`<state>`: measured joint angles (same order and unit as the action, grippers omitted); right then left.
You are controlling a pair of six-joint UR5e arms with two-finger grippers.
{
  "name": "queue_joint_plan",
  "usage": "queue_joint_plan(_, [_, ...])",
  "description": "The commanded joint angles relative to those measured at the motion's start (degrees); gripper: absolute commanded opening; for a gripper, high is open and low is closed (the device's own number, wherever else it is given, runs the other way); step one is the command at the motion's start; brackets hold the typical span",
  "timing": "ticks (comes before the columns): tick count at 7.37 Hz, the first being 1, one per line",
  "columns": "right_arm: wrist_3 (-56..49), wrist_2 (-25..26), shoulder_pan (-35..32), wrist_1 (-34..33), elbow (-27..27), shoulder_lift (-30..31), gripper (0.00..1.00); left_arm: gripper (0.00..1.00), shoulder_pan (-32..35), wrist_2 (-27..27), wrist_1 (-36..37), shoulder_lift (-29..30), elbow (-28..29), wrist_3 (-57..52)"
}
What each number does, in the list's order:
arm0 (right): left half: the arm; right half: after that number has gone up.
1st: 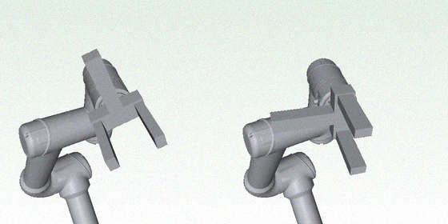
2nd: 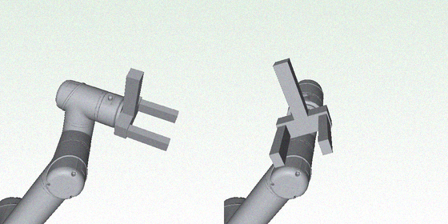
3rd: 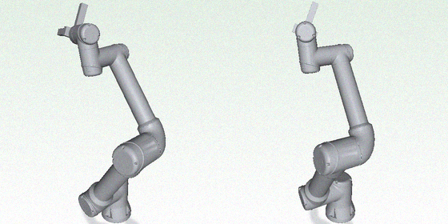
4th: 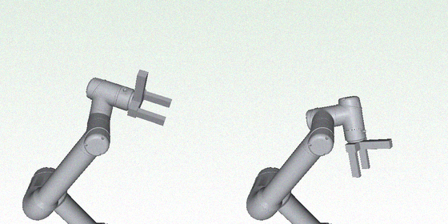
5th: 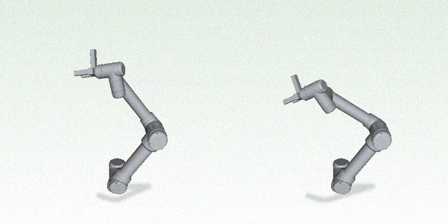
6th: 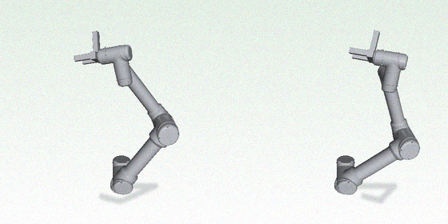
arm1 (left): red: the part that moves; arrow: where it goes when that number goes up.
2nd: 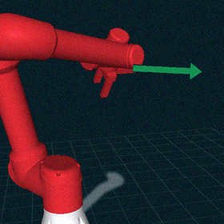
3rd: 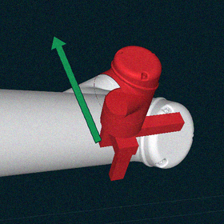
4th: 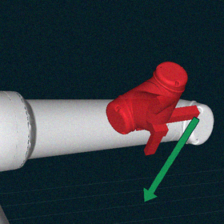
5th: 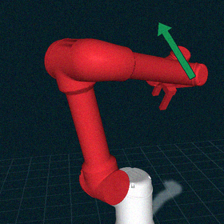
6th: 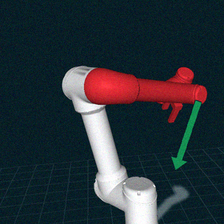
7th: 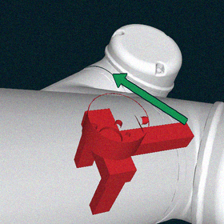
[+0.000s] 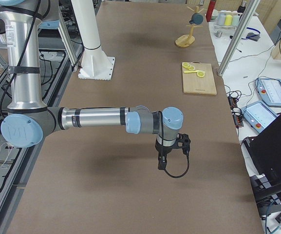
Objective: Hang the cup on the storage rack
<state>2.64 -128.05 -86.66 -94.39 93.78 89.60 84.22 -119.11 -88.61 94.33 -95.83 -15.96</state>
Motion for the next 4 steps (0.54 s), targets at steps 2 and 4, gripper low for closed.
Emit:
queue_joint_plan(2, [0.0,0.0,0.0,0.0,0.0,0.1,1.0,1.0,2.1,0.7,4.6,-5.8,2.3,-0.5])
queue_joint_plan(4, [0.0,0.0,0.0,0.0,0.0,0.1,1.0,1.0,4.9,-3.3,4.7,-4.4,1.9,15.2])
